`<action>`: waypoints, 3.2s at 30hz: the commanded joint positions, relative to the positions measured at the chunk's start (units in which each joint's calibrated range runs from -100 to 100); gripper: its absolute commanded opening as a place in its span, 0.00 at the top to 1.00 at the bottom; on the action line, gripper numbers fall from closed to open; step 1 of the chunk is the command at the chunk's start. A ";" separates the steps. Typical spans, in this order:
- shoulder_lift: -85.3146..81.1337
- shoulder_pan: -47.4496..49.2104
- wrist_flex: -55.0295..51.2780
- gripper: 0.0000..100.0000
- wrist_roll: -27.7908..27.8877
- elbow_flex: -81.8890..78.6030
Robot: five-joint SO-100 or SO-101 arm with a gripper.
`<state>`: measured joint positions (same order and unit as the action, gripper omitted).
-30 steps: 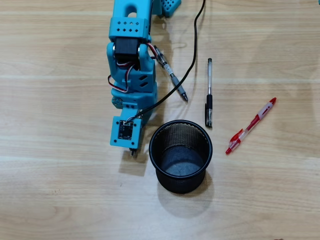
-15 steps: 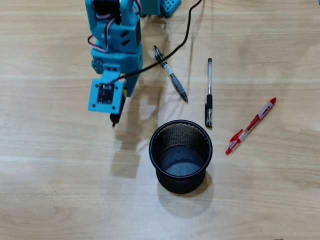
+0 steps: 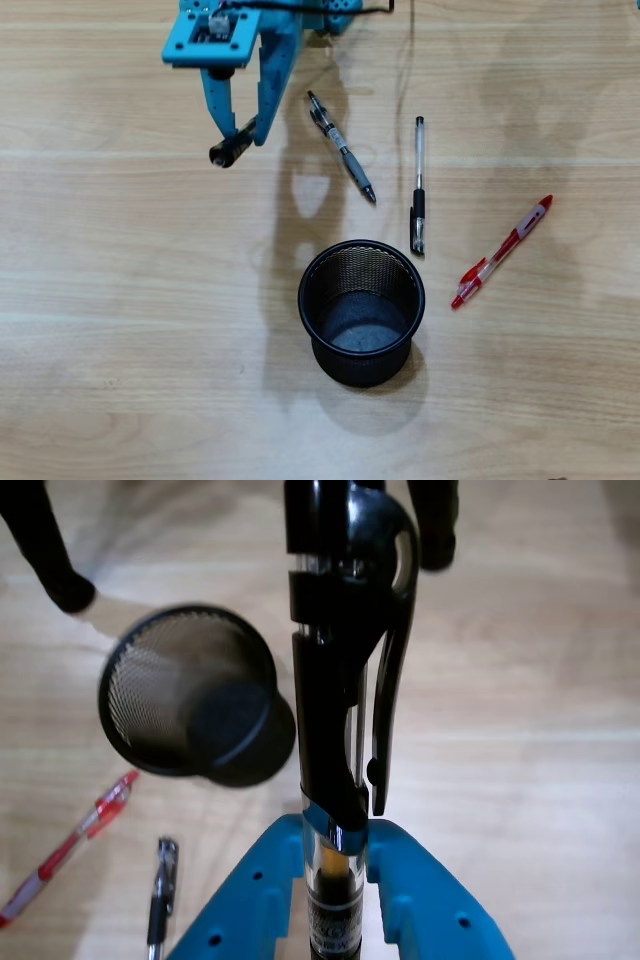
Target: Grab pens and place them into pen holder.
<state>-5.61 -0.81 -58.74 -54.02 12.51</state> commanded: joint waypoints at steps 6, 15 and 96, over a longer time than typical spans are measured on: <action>-2.25 6.89 24.07 0.98 -0.27 1.15; 8.03 11.46 40.11 0.98 -2.89 1.06; -20.08 15.03 -10.01 0.97 14.49 -42.92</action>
<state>-22.85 14.05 -77.13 -39.30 -24.31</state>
